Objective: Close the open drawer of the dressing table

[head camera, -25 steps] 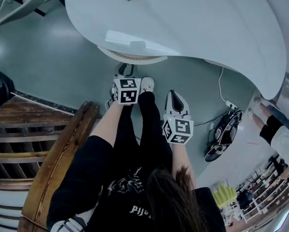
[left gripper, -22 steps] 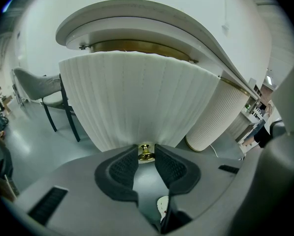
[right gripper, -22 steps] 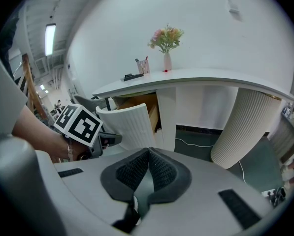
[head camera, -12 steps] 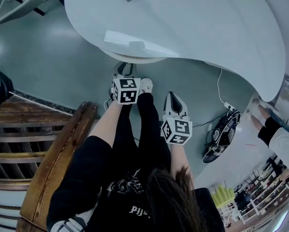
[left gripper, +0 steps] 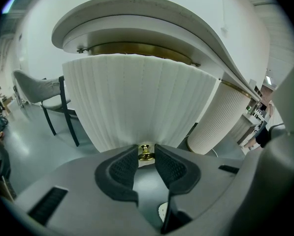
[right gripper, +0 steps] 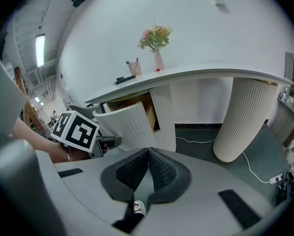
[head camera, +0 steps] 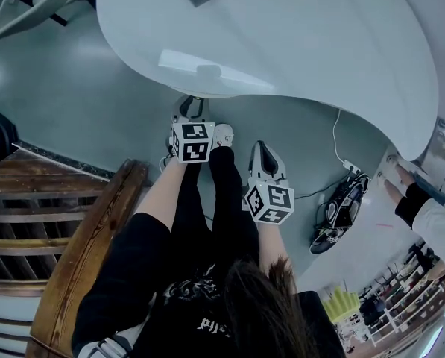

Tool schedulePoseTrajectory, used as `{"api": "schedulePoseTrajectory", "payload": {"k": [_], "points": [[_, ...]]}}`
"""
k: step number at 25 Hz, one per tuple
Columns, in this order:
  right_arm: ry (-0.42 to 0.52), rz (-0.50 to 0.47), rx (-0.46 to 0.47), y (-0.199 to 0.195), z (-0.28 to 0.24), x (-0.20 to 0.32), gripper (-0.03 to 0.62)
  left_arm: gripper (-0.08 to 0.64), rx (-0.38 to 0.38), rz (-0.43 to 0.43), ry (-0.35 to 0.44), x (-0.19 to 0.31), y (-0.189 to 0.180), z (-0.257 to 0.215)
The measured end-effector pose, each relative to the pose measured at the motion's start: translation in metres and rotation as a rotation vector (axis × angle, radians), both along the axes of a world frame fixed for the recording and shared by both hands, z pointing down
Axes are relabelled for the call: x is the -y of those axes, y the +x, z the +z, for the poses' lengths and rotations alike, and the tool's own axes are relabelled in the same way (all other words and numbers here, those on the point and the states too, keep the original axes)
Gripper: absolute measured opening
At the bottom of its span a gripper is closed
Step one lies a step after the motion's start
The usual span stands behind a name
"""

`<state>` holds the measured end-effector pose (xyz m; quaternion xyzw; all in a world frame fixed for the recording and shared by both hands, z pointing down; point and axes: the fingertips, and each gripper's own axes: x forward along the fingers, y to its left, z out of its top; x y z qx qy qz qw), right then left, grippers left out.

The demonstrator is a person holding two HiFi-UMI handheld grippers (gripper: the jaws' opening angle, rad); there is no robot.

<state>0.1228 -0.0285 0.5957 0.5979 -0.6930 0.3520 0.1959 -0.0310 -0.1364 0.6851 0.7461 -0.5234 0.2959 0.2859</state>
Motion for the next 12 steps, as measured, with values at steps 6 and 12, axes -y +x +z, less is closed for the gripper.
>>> {"api": "schedulePoseTrajectory", "payload": {"k": [6,12], "points": [[0.008,0.009,-0.007,0.003,0.001,0.007,0.026,0.117,-0.011,0.015,0.015,0.009,0.003,0.0],[0.018,0.013,-0.015,0.005,0.004,0.017,0.026,0.117,-0.022,0.025,0.035,0.016,0.003,0.002]]}}
